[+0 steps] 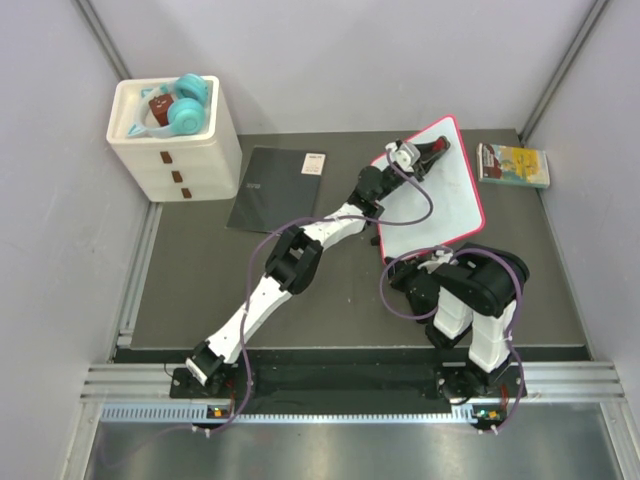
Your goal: Erase the whiteboard
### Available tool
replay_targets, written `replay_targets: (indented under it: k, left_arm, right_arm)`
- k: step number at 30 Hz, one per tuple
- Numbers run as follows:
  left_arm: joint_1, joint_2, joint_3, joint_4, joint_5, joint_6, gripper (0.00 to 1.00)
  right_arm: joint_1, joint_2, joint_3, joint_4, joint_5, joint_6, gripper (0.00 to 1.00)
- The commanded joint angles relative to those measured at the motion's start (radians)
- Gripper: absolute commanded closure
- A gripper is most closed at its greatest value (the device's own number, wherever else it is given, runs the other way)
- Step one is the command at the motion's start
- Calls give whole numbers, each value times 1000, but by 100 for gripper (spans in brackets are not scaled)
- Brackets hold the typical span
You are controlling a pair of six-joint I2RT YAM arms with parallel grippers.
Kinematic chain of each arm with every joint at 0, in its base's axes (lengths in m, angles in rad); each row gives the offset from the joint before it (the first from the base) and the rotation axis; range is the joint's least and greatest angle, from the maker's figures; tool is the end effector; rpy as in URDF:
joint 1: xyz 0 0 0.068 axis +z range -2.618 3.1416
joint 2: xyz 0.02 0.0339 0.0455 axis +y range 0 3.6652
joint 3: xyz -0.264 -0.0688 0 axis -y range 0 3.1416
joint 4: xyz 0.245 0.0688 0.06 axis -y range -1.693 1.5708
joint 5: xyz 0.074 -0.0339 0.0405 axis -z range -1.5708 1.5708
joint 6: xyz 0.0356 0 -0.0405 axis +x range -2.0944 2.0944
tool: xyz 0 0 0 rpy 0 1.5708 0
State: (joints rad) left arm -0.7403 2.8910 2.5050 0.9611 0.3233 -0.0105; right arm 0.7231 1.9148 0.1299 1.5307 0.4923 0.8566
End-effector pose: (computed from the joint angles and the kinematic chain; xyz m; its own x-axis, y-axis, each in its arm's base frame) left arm 0.4470 -0.4237 0.2009 0.3928 -0.3723 -0.8409 0.8406 0.5163 0.1640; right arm 0.1743 0.1314 0.0834 -0.3050 0.6190 -0.7238 -0.0148 0.7568 0.6535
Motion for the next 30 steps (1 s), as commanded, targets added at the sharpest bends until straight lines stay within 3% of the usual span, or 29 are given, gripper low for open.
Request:
replay_targets:
  k: [1, 20, 30]
  left_arm:
    - [-31, -19, 23, 5, 10, -10, 100]
    - [93, 79, 12, -87, -139, -22, 100]
    - [50, 22, -31, 59, -6, -85, 100]
  right_arm:
    - [113, 138, -102, -475, -455, -116, 100]
    - [114, 133, -95, -503, -452, -116, 100]
    - [113, 132, -88, -517, -451, -117, 100]
